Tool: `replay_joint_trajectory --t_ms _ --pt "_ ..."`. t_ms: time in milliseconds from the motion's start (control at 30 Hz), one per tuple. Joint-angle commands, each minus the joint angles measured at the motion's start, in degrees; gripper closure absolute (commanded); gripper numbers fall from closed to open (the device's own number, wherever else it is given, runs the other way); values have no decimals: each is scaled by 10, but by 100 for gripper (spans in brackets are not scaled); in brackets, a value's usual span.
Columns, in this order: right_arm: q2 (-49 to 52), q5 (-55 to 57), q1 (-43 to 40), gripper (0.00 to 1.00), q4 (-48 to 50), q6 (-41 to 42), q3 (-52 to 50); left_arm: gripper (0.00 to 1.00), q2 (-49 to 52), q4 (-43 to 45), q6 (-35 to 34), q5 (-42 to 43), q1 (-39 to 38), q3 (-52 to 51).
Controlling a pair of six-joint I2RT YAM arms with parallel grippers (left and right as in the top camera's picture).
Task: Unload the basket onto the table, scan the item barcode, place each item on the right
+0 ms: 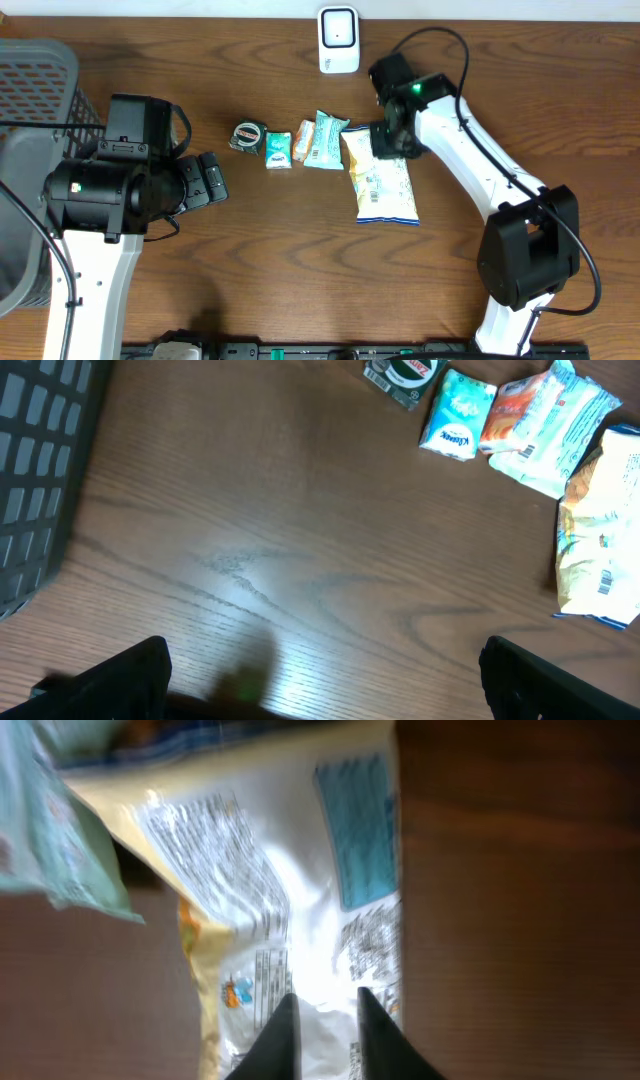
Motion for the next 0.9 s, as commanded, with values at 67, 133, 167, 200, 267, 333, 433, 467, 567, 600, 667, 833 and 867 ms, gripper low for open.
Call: replay_joint_trajectory --t_ms 67,133,167,200,267,333,433,467,567,600,667,833,867 --pt "-1 67 4 24 11 -17 3 2 0 -2 -1 -2 0 2" --pt "-1 95 -1 11 23 -17 -2 2 0 -2 -1 -2 0 2" --pt "-1 95 -7 8 30 -17 -3 2 0 -2 -1 -2 0 2" --pt "-1 92 -15 5 36 -17 -3 2 0 -2 -1 -2 0 2" --pt "-1 66 -40 1 50 -17 -5 2 0 -2 -1 -2 0 2" --pt "-1 16 -69 1 71 -21 -13 2 0 -2 -1 -2 0 2" --pt "1 -118 -104 1 119 -90 -49 2 0 -2 -1 -2 0 2" --pt "1 -147 -109 1 132 -105 -62 2 0 -2 -1 -2 0 2" --pt "2 -229 -133 1 189 -123 -124 2 0 -2 -1 -2 0 2" --pt "2 -258 -141 1 213 -123 -152 2 0 -2 -1 -2 0 2" --pt "2 -303 -149 1 246 -123 -184 3 0 -2 -1 -2 0 2" --pt "2 -391 -148 15 353 -120 -270 3 0 -2 -1 -2 0 2" --pt "2 -391 -143 20 364 -114 -283 2 0 -2 -1 -2 0 2"
